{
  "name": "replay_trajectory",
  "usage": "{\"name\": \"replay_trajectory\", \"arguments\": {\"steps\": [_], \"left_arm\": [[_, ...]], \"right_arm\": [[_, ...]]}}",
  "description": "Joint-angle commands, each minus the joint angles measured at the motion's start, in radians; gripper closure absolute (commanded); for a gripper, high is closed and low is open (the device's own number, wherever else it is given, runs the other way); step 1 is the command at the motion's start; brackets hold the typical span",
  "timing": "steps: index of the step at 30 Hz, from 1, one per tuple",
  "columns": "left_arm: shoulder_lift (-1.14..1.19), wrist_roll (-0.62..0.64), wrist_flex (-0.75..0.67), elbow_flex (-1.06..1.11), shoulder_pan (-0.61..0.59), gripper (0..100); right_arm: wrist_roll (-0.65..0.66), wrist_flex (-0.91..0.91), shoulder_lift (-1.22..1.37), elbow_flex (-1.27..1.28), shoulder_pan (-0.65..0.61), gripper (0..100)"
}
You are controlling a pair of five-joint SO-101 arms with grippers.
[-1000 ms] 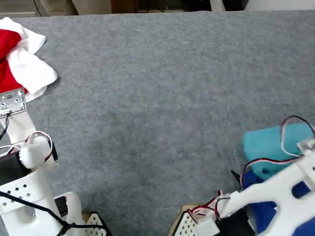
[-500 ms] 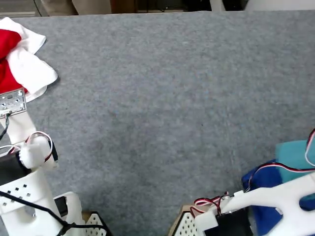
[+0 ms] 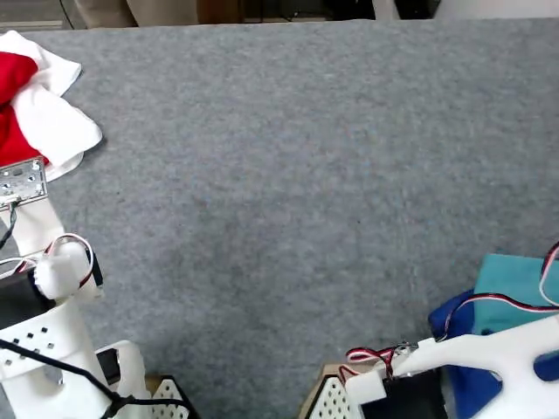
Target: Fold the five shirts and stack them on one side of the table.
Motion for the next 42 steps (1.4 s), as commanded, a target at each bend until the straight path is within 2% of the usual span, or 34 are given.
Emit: {"name": "replay_trajectory", "arguments": {"steps": [1,9,16,28,37,42], "left_arm": [[-0.008,-0.006,0.006,-0.014,-0.009,98],[-0.008,-0.006,0.006,-0.014,-0.005,98],[-0.008,-0.006,0.006,-0.014,-0.005,98],[-0.008,-0.008,0.006,-0.014,-0.003,98],[-0.008,-0.048,0.003,-0.011,-0.003,98],[-0.008,-0.048,0.002,-0.012,-0.003,98]], "right_arm": [[0.132,0.009,-0.042,0.015,0.067,99.2],[0.385,0.011,-0.042,0.104,0.162,99.2],[0.588,0.0,-0.042,0.142,0.163,99.2],[0.603,0.003,-0.044,0.142,0.165,98.6],[0.6,0.074,-0.044,0.142,0.166,77.1],[0.595,0.149,-0.074,0.11,0.16,72.5]]}}
